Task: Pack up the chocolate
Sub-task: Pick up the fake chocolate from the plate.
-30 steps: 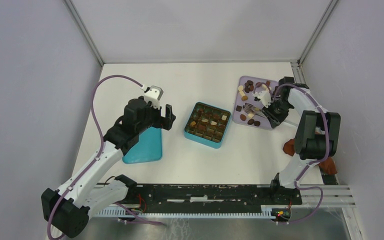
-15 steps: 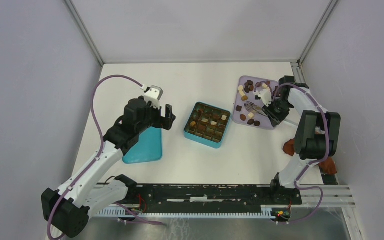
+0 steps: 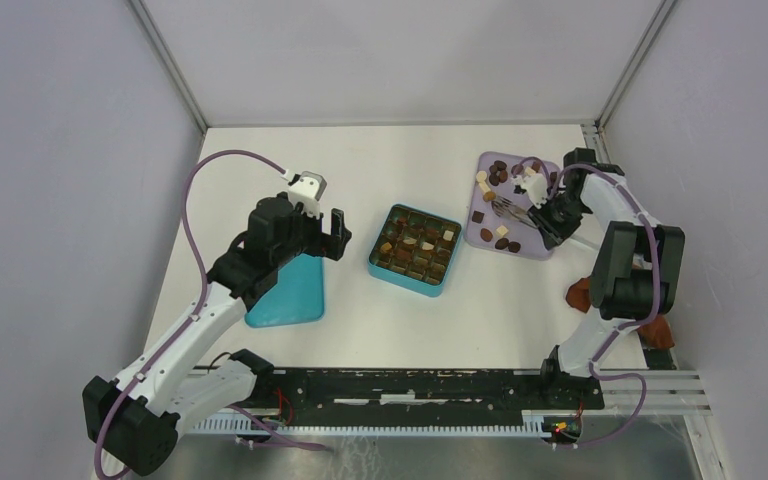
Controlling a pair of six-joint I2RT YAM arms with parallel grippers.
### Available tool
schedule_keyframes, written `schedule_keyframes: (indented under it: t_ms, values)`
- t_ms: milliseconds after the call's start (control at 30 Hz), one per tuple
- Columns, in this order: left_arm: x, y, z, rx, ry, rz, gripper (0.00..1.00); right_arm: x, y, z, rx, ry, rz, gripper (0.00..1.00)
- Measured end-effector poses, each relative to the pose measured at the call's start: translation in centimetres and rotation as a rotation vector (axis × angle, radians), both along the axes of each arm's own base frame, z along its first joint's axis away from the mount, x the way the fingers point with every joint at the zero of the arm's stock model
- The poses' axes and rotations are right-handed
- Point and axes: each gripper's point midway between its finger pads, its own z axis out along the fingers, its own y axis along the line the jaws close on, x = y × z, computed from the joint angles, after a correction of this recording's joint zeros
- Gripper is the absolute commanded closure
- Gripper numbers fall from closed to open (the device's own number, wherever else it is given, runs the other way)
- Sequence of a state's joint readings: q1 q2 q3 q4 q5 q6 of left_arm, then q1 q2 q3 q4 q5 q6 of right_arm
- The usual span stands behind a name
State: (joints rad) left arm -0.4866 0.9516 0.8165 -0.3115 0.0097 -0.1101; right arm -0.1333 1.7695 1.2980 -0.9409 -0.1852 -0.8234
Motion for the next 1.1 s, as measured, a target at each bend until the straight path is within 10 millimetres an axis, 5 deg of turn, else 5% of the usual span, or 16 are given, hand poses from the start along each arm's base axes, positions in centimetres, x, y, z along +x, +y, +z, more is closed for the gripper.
schedule_keyframes:
  t_ms: [300,567,900,1100]
  values:
    - [0.0,0.0,0.0,0.000,-0.001,0.000,0.04,1.8,1.0,3.2,0.056,-0.086,0.007,1.00]
    - [0.0,0.0,0.0,0.000,0.000,0.000,0.04,1.7,4.1,7.6,0.191,-0.151,0.067,1.00]
    - [0.0,0.0,0.0,0.000,0.000,0.000,0.04,-2.8,13.8,10.0,0.366,-0.113,0.326,1.00]
    - [0.0,0.0,0.0,0.000,0.000,0.000,0.04,-6.5,16.1,8.7,0.389,-0.048,0.412,1.00]
